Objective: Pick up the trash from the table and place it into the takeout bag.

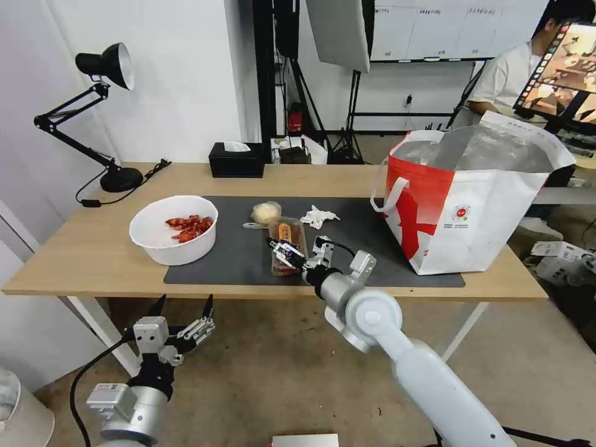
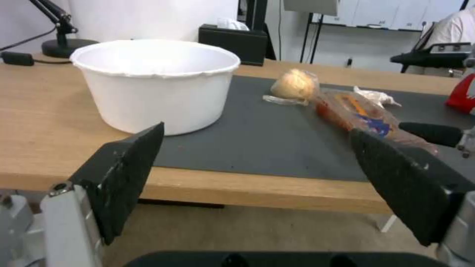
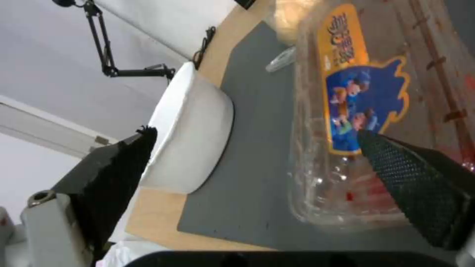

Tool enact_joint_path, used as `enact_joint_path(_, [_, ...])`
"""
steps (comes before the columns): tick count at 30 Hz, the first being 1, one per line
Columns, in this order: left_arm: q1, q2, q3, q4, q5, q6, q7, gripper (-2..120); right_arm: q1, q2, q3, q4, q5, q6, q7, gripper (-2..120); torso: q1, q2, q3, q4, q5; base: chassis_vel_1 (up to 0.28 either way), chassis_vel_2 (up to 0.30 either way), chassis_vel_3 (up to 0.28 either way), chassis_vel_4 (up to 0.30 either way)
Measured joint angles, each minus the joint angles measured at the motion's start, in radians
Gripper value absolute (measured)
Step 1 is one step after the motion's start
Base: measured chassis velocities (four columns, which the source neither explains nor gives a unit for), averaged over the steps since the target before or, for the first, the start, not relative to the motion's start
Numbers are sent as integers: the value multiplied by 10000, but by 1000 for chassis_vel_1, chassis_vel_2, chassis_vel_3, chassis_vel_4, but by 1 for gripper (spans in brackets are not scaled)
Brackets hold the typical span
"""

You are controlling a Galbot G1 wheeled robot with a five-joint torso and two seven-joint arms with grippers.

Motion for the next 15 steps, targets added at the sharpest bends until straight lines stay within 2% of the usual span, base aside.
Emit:
enact_joint_path(8, [-94, 107, -17, 60, -170, 0, 0, 100, 14, -90, 121, 127, -120, 39, -115, 100, 0, 0, 0, 0, 2, 0, 0, 0, 0])
enact_joint_path(10, [-216, 224, -20, 64, -364, 13, -1, 100, 651, -440, -52, -119, -1469, -1, -932, 97, -1, 0, 0, -1, 1, 0, 0, 0, 0])
enact_joint_path(11, [-216, 224, -20, 64, -364, 13, -1, 100, 651, -440, -52, -119, -1469, -1, -932, 97, -1, 0, 0, -1, 1, 0, 0, 0, 0])
enact_joint_path(13, [-487, 377, -20, 100, -659, 154, -3, 100, 1689, -890, -524, -788, -3171, -8, -1969, 89, -2, 0, 0, -1, 3, 0, 0, 0, 0])
enact_joint_path(14, [-487, 377, -20, 100, -659, 154, -3, 100, 1689, -890, -524, -788, -3171, -8, -1969, 89, -2, 0, 0, -1, 3, 0, 0, 0, 0])
enact_joint_path(15, [-668, 484, -18, 98, -926, 295, -16, 100, 2351, -1103, -801, -1206, -3629, -27, -2516, 84, 0, -1, 0, -1, 2, 0, 0, 0, 0])
